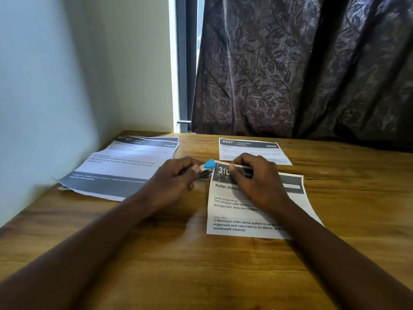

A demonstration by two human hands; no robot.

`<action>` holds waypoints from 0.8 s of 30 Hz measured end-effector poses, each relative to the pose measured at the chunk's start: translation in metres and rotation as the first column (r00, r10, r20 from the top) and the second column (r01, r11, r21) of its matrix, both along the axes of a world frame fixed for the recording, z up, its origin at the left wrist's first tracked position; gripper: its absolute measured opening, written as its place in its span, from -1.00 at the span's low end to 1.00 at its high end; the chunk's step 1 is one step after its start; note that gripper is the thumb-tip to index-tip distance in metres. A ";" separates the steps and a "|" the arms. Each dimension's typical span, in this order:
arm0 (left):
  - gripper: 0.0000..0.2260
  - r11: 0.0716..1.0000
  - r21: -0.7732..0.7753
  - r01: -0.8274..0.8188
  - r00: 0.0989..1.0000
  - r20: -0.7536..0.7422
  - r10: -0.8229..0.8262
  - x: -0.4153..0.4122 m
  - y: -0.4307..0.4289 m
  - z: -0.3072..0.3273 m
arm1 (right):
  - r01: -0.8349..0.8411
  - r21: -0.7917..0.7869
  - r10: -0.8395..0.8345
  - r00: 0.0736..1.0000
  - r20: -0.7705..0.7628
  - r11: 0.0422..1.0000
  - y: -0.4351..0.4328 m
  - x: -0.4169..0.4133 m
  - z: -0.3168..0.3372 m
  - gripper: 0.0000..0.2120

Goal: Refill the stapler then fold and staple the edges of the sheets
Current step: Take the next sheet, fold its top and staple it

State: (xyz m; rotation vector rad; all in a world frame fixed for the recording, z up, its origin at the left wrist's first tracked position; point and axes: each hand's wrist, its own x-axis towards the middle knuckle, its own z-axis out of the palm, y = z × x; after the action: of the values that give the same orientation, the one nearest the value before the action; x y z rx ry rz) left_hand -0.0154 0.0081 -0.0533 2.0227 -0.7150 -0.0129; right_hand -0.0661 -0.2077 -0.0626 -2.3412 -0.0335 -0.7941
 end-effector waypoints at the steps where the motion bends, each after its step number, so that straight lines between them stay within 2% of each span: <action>1: -0.82 1.000 -0.027 0.004 0.999 -0.036 -0.005 -0.001 0.000 0.001 | 0.002 -0.020 -0.002 1.000 0.011 1.000 -0.001 0.000 -0.001 -0.79; 4: -0.82 0.992 -0.130 0.001 0.987 -0.160 -0.022 -0.001 -0.001 0.004 | 0.023 -0.089 -0.021 0.999 0.031 0.996 -0.002 0.001 -0.001 -0.92; 9: -0.85 0.954 -0.301 -0.014 0.934 -0.344 -0.094 0.003 0.003 0.007 | 0.060 -0.134 -0.055 0.998 0.039 0.989 -0.002 0.000 0.000 -0.92; 15: -0.84 0.971 -0.240 0.009 0.937 -0.337 -0.091 0.004 0.004 0.007 | 0.046 -0.118 -0.042 0.999 0.032 0.992 0.001 -0.001 0.000 -0.93; 20: -0.82 0.966 -0.252 0.051 0.919 -0.367 -0.144 0.004 0.005 0.010 | -0.005 -0.060 0.007 0.999 0.039 0.998 0.001 0.001 -0.002 -0.89; 24: -0.65 0.965 -0.227 0.133 0.903 -0.373 -0.213 -0.003 0.001 0.008 | -0.063 -0.048 0.066 0.997 0.051 0.997 0.003 0.001 -0.003 -0.86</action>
State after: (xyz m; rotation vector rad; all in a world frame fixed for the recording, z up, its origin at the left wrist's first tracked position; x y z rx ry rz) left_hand -0.0180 0.0088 -0.0450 1.6884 -0.6071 -0.4298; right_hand -0.0649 -0.2048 -0.0653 -2.3501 -0.1510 -0.8316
